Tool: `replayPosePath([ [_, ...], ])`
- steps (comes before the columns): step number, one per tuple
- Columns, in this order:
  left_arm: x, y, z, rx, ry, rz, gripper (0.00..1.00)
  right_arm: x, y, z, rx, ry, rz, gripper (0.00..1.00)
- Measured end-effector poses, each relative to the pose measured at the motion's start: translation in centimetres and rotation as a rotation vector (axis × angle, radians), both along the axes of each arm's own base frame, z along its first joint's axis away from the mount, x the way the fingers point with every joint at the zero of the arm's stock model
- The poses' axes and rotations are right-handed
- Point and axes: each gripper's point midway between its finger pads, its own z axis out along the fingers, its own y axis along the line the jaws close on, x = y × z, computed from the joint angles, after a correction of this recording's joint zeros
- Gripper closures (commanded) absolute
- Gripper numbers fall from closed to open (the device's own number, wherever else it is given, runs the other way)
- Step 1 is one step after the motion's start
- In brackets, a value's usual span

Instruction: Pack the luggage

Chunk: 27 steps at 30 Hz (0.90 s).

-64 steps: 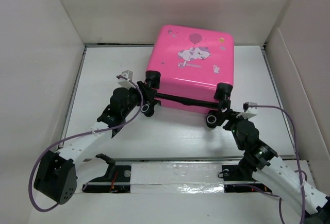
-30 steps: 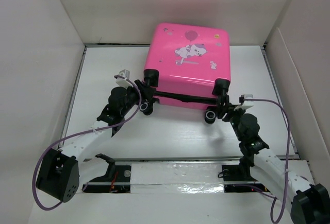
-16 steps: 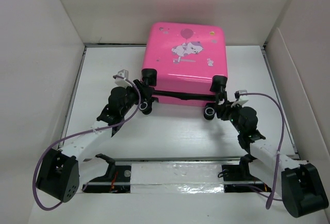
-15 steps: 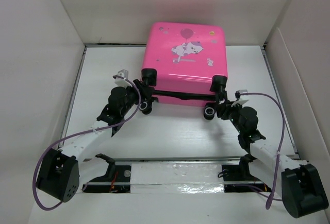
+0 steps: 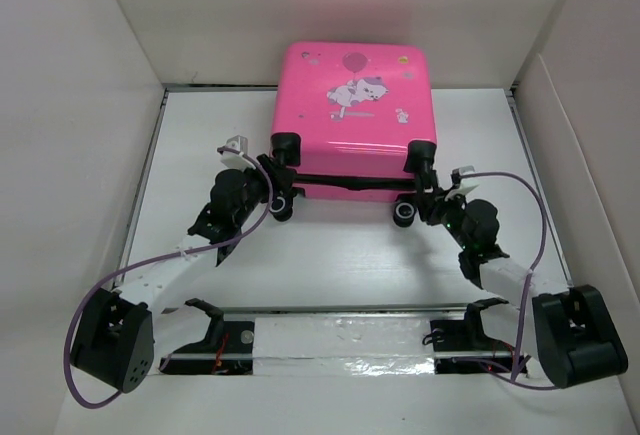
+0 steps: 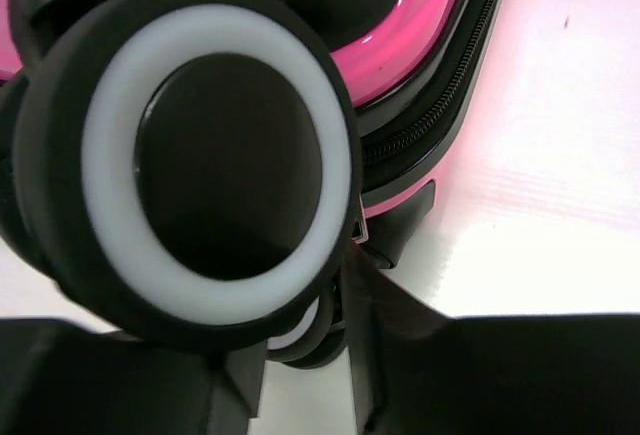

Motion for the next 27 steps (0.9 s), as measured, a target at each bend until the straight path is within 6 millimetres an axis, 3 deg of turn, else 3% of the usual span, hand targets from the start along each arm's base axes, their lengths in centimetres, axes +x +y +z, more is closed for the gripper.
replayPosePath([
  [4,0.0,0.2,-0.3,0.004,0.001,0.013,1.0,0.7,0.5,0.3,0.021,-0.03,0.019,0.69],
  [13,0.3,0.8,-0.3,0.006,-0.01,0.035,1.0,0.9,0.1,2.3,0.039,-0.109,-0.005,0.99],
  [18,0.4,1.1,-0.6,-0.004,-0.018,0.044,1.0,1.1,-0.6,3.5,0.058,-0.156,-0.055,1.0],
  [23,0.3,1.0,-0.5,-0.03,-0.018,0.038,1.0,0.2,1.0,2.3,0.08,-0.129,-0.023,1.0],
  [24,0.3,0.9,-0.6,-0.034,-0.019,0.036,1.0,-0.2,1.4,2.0,0.087,-0.12,-0.012,0.97],
  [25,0.2,0.9,-0.6,-0.036,-0.016,0.032,1.0,-0.5,1.7,1.9,0.103,-0.115,-0.01,0.87],
  [26,0.2,0.8,-0.6,-0.037,-0.014,0.031,1.0,-0.6,1.8,2.0,0.118,-0.119,-0.011,0.68],
  [27,0.2,0.8,-0.6,-0.039,-0.013,0.031,1.0,-0.9,2.0,2.0,0.137,-0.119,-0.013,0.61],
])
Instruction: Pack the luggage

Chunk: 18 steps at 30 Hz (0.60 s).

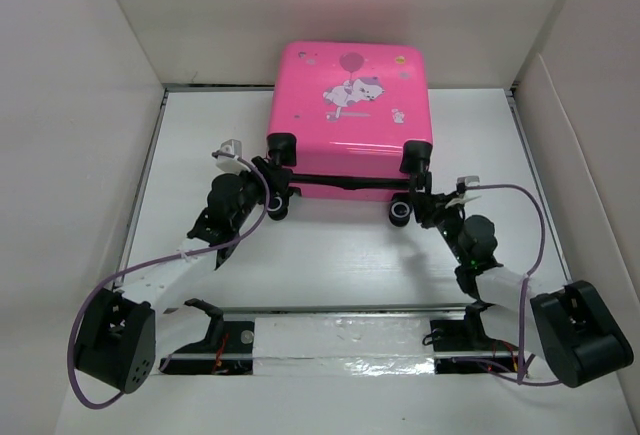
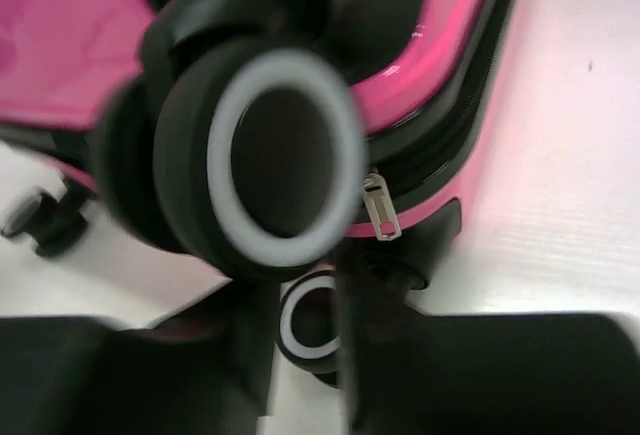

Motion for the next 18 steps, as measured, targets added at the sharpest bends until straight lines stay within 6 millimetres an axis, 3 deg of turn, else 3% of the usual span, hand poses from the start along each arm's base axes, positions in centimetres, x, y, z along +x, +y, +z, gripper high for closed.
replayPosePath([
  [3,-0.1,0.2,0.0,-0.003,-0.004,0.007,1.0,-0.2,-1.0,0.0,0.047,-0.011,-0.045,0.46],
  [6,-0.7,0.4,0.2,-0.005,-0.004,0.008,1.0,0.0,-2.6,-0.1,0.069,-0.008,-0.094,0.44],
  [9,-1.0,0.5,0.3,-0.007,0.0,0.006,1.0,0.5,-4.1,0.2,0.086,-0.012,-0.138,0.53],
  [12,-1.1,0.4,0.3,-0.013,0.003,0.001,1.0,1.1,-3.8,0.3,0.075,-0.004,-0.1,0.5],
  [18,-1.0,0.3,0.2,-0.019,0.007,-0.003,1.0,2.7,-1.2,0.6,0.028,-0.007,0.052,0.47],
])
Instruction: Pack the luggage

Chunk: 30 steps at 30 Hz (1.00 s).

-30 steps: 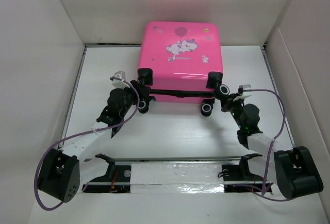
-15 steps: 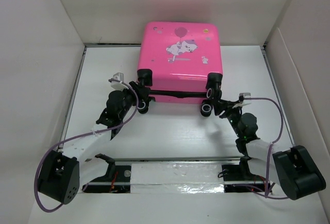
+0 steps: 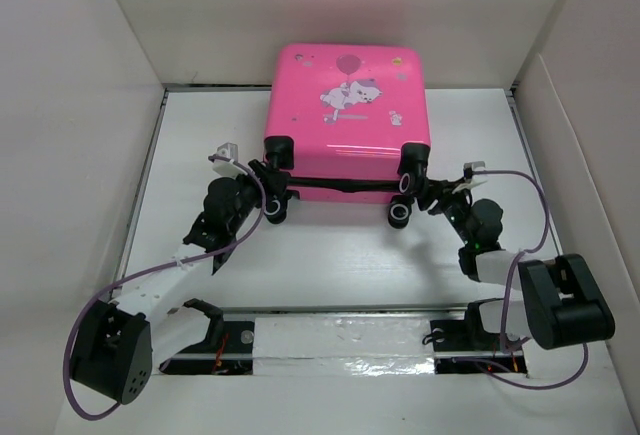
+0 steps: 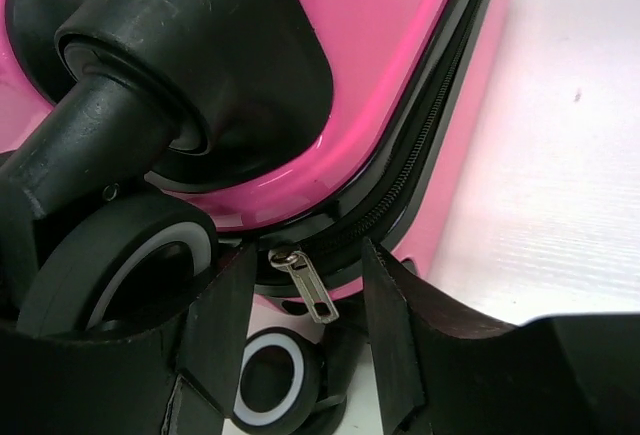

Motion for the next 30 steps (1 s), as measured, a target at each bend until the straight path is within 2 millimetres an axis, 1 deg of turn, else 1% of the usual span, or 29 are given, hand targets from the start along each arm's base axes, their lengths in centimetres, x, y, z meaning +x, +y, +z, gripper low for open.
replayPosePath([
  [5,0.1,0.1,0.0,0.0,0.0,0.004,1.0,0.3,0.3,-0.3,-0.002,-0.005,0.032,0.5],
  [7,0.1,0.2,0.0,0.0,0.0,0.005,1.0,0.4,0.4,-0.3,0.006,-0.012,0.035,0.53],
  [11,0.3,0.1,0.0,-0.001,-0.003,0.007,1.0,0.7,0.5,-0.6,0.03,-0.02,0.038,0.55],
  [14,0.4,0.1,0.0,-0.001,-0.005,0.008,1.0,0.8,0.4,-0.7,0.051,-0.02,0.039,0.55],
  [15,0.4,0.1,0.0,-0.002,-0.006,0.008,1.0,0.7,0.4,-0.9,0.059,-0.019,0.038,0.53],
  [16,0.4,0.1,0.0,-0.001,-0.006,0.007,1.0,0.5,0.4,-1.1,0.068,-0.009,0.041,0.52],
  [19,0.4,0.1,0.0,-0.001,-0.006,0.009,1.0,-0.7,0.7,-3.7,0.077,0.082,0.059,0.5],
  [21,0.4,0.1,0.0,-0.001,-0.006,0.008,1.0,-1.3,0.7,-4.8,0.081,0.126,0.064,0.48],
  [23,0.4,0.1,0.0,-0.001,-0.006,0.009,1.0,-1.4,0.8,-5.0,0.083,0.137,0.066,0.48],
  [30,0.4,0.1,0.0,-0.001,-0.006,0.008,1.0,-1.3,0.9,-4.8,0.085,0.131,0.076,0.49],
])
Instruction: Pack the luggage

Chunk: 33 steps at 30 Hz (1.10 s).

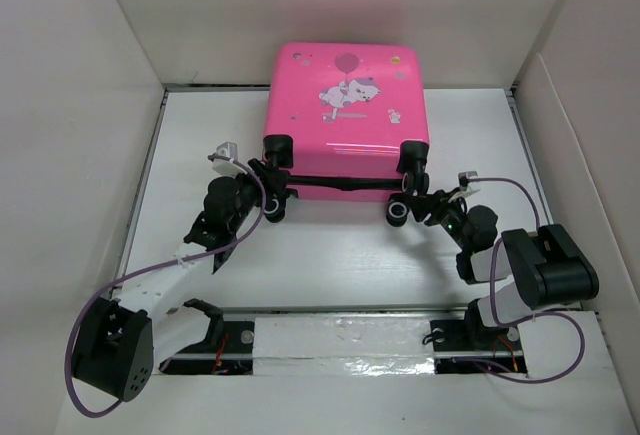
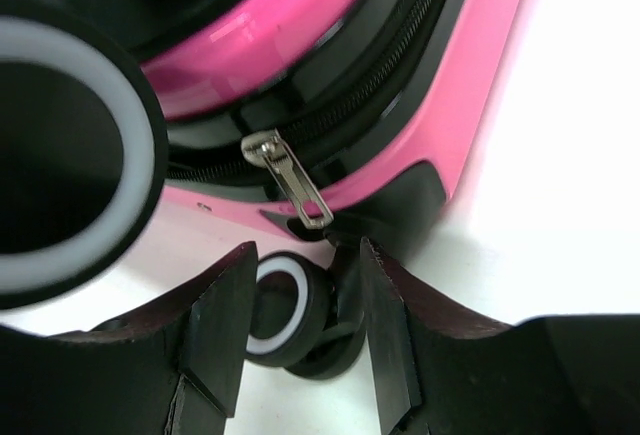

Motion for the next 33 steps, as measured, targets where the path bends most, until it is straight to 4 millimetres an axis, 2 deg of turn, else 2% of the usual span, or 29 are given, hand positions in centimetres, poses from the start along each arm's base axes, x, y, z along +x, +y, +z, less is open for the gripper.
replayPosePath([
  [9,0.0,0.0,0.0,0.0,0.001,0.0,1.0,1.5,0.2,1.4,-0.005,-0.045,0.005,0.51],
  [17,0.2,-0.1,-0.1,-0.001,-0.001,-0.001,1.0,1.4,0.3,1.4,-0.011,-0.047,0.022,0.71],
  [18,0.2,-0.1,-0.1,-0.001,-0.001,-0.001,1.0,1.4,0.4,1.3,-0.011,-0.045,0.022,0.77],
  [20,0.2,-0.1,-0.1,-0.001,-0.002,-0.001,1.0,1.4,0.4,1.3,-0.01,-0.042,0.023,0.81],
  [24,0.2,-0.1,-0.1,-0.001,-0.002,-0.001,1.0,1.4,0.4,1.3,-0.007,-0.041,0.021,0.96],
  [27,0.2,-0.1,-0.1,-0.001,-0.003,-0.001,1.0,1.3,0.4,1.3,-0.006,-0.04,0.02,1.0],
  [33,0.2,-0.2,-0.1,-0.003,-0.004,-0.003,1.0,0.4,1.3,1.3,-0.011,-0.05,-0.001,1.0],
])
